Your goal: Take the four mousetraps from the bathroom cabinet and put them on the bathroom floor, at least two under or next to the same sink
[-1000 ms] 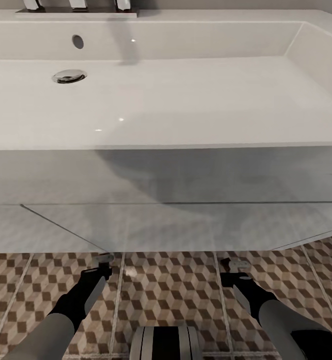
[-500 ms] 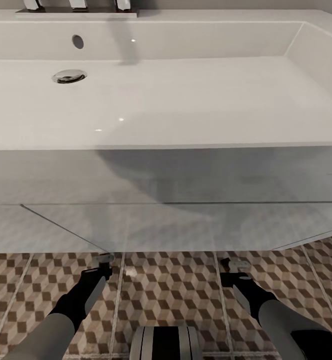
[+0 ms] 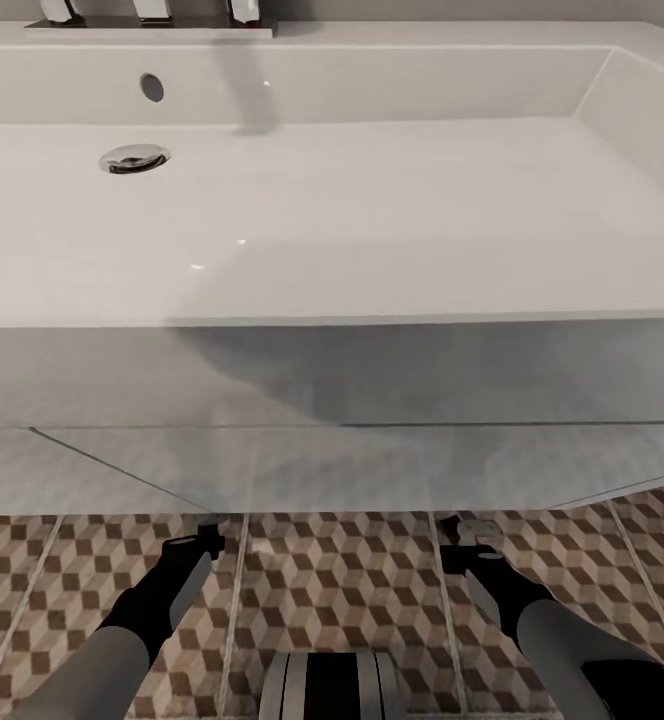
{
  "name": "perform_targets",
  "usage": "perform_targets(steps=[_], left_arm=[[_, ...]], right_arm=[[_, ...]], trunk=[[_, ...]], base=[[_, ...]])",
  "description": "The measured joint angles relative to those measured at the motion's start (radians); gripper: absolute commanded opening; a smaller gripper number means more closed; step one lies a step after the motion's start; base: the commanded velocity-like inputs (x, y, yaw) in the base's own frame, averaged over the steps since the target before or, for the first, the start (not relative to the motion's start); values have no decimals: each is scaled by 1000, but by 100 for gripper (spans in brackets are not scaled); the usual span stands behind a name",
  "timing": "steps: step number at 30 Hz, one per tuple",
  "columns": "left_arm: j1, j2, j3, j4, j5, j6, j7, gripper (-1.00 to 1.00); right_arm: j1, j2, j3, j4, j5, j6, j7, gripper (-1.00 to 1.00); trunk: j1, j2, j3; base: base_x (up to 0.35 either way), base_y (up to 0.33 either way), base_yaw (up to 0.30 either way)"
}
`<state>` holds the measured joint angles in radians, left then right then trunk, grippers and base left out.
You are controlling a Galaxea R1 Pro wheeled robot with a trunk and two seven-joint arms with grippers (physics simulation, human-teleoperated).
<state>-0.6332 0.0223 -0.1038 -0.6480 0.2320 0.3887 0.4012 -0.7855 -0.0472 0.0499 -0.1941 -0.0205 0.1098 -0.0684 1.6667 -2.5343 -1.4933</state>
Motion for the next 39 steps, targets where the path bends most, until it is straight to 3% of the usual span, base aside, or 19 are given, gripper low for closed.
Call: perform_targets(steps=[39], left_arm=[[0,3,0,1,0,0,0,-100]], right_arm=[[0,0,0,0,0,0,0,-100]], trunk=[[0,0,0]], base=[[22,0,0]])
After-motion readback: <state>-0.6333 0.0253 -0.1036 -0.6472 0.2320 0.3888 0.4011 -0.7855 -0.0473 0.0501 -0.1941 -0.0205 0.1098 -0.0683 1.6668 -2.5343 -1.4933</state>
